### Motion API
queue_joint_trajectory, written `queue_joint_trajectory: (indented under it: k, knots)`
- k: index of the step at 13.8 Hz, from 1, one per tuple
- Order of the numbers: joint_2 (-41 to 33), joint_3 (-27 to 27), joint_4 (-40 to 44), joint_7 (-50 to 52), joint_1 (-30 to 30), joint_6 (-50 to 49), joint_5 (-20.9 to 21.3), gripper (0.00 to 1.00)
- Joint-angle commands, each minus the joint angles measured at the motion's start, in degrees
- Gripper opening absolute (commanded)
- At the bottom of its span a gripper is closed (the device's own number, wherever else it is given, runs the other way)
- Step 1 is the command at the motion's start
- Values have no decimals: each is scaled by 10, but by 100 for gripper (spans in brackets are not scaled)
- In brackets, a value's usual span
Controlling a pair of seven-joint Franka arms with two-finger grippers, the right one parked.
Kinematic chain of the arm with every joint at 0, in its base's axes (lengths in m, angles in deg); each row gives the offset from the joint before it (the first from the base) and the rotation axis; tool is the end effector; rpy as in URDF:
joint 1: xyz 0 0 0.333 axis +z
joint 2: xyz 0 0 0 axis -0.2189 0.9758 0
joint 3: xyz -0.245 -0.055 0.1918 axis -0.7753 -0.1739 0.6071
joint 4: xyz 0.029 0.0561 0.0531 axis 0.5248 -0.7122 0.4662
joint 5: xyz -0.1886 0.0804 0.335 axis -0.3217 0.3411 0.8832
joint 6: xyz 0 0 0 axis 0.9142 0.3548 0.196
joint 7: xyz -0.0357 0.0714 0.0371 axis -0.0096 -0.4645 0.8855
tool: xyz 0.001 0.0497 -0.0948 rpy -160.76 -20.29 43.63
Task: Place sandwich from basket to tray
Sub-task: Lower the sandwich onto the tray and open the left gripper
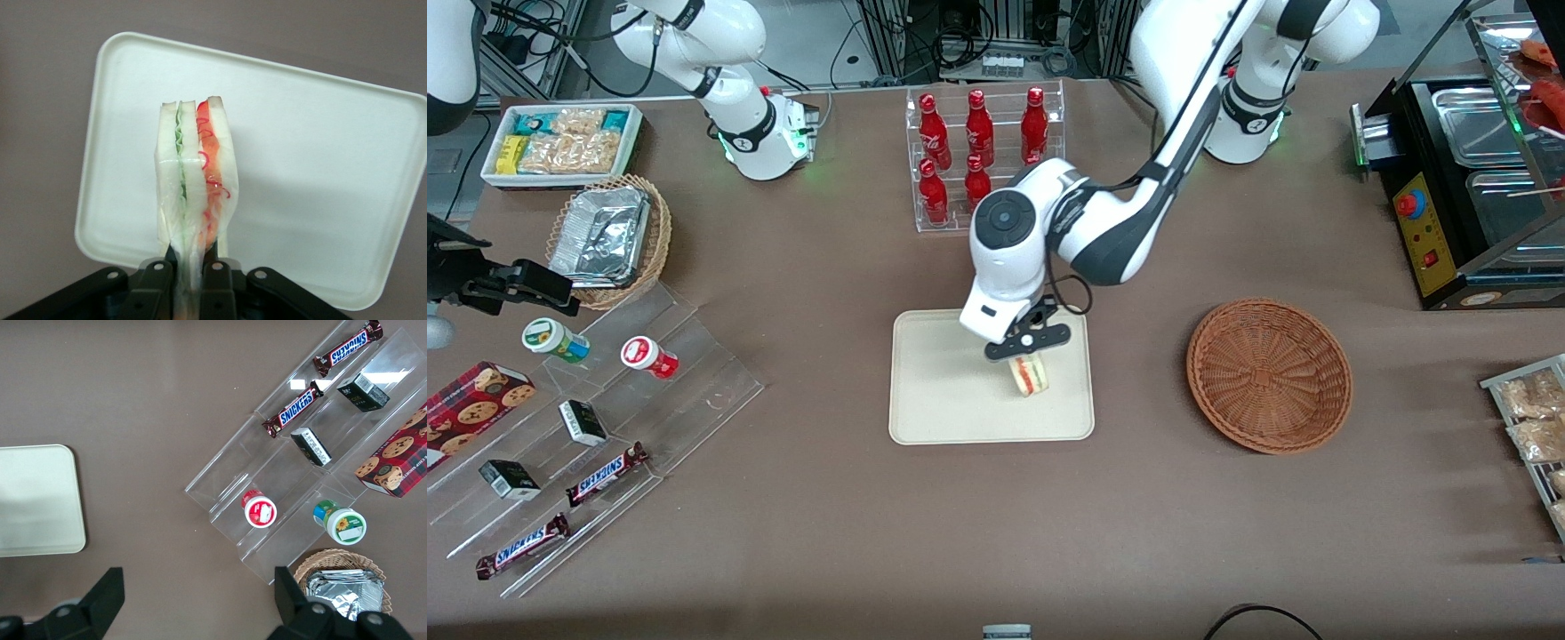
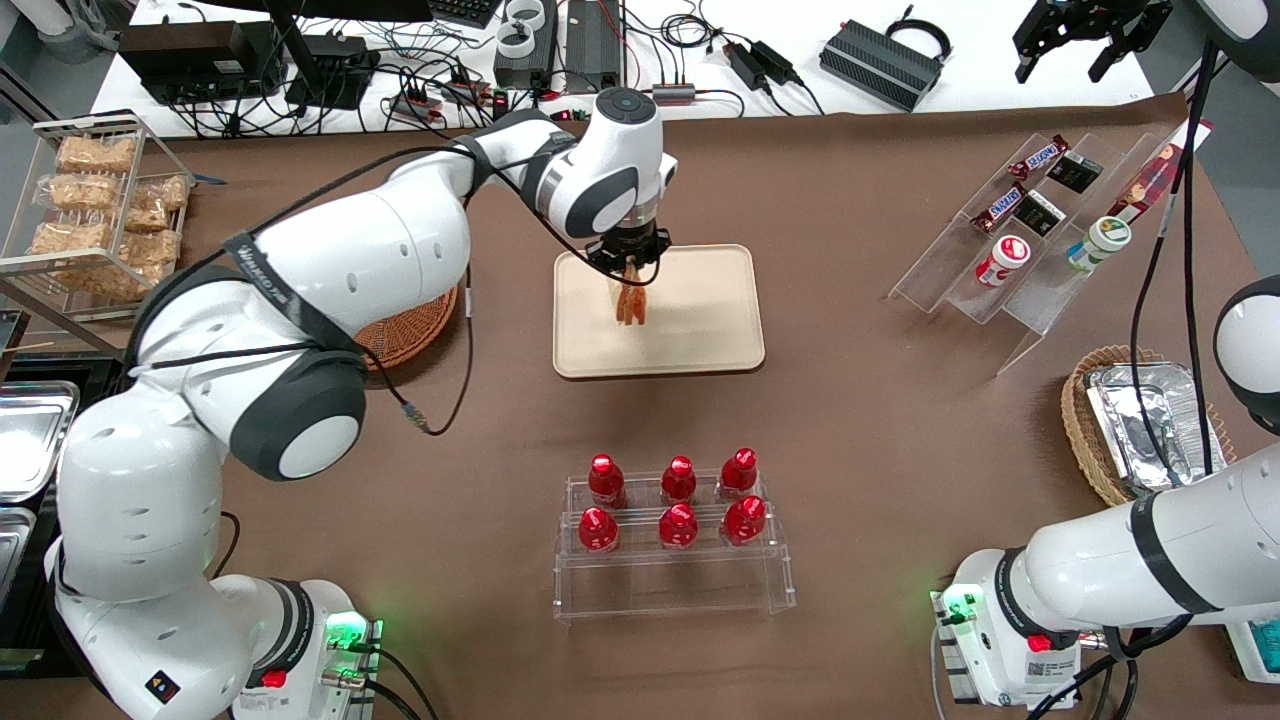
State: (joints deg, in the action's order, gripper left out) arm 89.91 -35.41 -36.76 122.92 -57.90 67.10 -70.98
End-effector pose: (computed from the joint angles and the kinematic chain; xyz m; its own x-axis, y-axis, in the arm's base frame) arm 0.5146 -0.5112 0.3248 0.9808 0.1942 0.0182 0.1941 -0.9810 0.0051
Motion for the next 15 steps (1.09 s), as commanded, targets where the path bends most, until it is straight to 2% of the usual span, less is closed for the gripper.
queue_joint_trajectory:
  k: [1,5,11,12,13,14,15]
  knots:
    - [33,-10,24,-61,-6,28,1,0]
    - [67,-10,23,-79,-16,88,1,0]
    - [83,-10,23,-77,-14,99,-5,0]
    - [82,-10,23,-77,-13,98,-6,21]
    - [82,-10,23,-78,-12,98,-6,72]
    - [81,-10,23,-78,-12,98,-5,99]
    - [77,-10,23,-75,-11,96,-6,99]
